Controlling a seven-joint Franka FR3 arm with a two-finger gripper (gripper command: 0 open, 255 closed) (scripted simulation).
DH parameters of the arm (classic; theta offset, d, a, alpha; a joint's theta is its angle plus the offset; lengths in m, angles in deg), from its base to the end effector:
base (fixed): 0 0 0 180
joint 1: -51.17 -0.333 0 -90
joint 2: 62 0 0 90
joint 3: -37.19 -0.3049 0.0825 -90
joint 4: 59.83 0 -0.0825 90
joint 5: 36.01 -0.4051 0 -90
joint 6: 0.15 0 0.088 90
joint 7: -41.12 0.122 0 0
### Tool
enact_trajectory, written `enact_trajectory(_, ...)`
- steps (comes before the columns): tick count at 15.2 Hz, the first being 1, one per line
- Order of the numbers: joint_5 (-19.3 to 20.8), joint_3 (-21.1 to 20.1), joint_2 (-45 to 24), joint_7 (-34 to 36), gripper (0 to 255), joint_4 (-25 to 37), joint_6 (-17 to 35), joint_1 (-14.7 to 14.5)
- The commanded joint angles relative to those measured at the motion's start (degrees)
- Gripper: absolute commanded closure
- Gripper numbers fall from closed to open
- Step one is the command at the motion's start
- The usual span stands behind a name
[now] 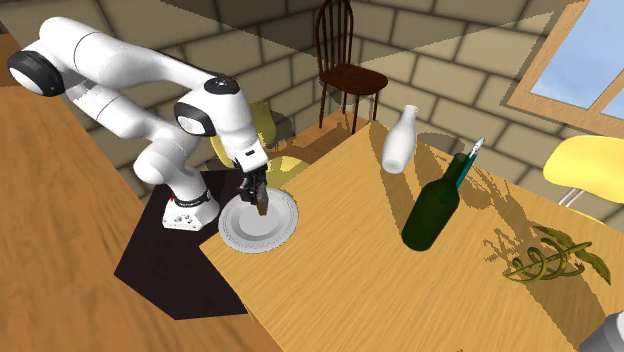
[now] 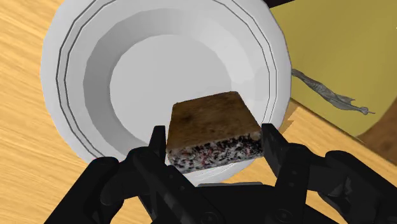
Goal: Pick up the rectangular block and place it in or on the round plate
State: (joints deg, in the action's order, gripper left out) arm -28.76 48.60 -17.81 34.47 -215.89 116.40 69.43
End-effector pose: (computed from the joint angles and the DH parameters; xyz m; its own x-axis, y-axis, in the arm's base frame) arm 0.3060 -0.1753 0.4154 0.9526 -0.2941 0.0774 -0.2940 -0.9557 -0.0124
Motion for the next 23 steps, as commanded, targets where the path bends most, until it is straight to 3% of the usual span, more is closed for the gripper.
enact_trajectory(1, 1.40, 1.33, 4.06, -1.86, 255, -1.90, -2.15, 1.73)
enact_trajectory(3, 2.89, 2.79, 7.71, -3.84, 255, -3.62, -4.05, 3.62)
enact_trajectory(15, 4.73, 4.67, 3.88, -4.05, 255, -11.34, 7.41, 4.61)
enact_trajectory(22, 4.58, 4.51, 3.85, -4.16, 255, -11.34, 7.43, 4.75)
enact_trajectory(23, 4.33, 4.12, 4.05, -3.71, 0, -11.54, 7.42, 4.47)
